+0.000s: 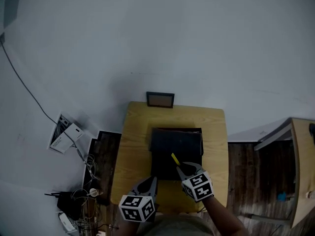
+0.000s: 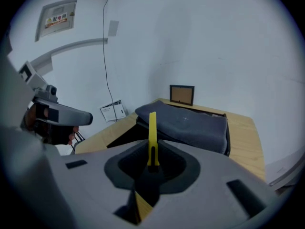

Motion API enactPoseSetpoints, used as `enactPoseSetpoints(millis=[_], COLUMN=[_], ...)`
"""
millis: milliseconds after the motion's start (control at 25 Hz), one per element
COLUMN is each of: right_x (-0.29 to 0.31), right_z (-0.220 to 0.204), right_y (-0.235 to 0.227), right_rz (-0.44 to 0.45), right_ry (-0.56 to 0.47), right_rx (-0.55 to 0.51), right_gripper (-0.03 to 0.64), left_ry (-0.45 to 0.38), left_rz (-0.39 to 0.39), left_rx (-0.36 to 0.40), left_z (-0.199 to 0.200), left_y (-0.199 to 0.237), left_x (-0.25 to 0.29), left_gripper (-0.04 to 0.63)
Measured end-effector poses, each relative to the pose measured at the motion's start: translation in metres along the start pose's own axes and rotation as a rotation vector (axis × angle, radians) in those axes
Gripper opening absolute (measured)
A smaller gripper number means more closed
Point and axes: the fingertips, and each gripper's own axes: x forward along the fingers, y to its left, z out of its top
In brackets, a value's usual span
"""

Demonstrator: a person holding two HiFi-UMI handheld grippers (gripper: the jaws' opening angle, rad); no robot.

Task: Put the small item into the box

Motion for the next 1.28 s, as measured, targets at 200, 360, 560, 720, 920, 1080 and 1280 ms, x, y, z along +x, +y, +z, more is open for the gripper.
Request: enactPoseSetpoints(millis=[200,360,560,720,920,1080,1280], right_x=[0.023,0.036,0.05,0.059,0.064,0.066,0.064], right_z=[-0.015,-0.028,-0.048,-0.059,-0.068,-0.066,-0.066], right_y=[0.001,0.003,0.005,0.001,-0.001,-0.002,0.001], right_rz=[0.066,0.1,0.133,0.121,0.113,0.103,0.097], right_ry=[0.105,0.174,0.289,0.368,0.425,0.424,0.414], right_rx=[-0.038,-0.061,-0.091,-0.129,-0.16,-0.155,-0.138], right_gripper=[0.054,0.054,0.054,0.054,0.054,0.054,0.057], left_ry=[0.002,0.007,0.015,0.016,0.025,0.026,0.041], left_rz=[0.036,0.044,0.047,0.051,0.055,0.066,0.051], left_rx=[-0.026,-0.03,-0.032,-0.034,-0.036,-0.036,-0.025], left_z=[-0.003,-0.005,-0.005,-0.004,-0.008,-0.009,-0.016], left_y=[0.008,0.009,0.01,0.012,0.011,0.015,0.011], left_x=[0.0,0.002,0.005,0.006,0.005,0.003,0.0], left_gripper=[0.003,0.002,0.003,0.003,0.003,0.003,0.003])
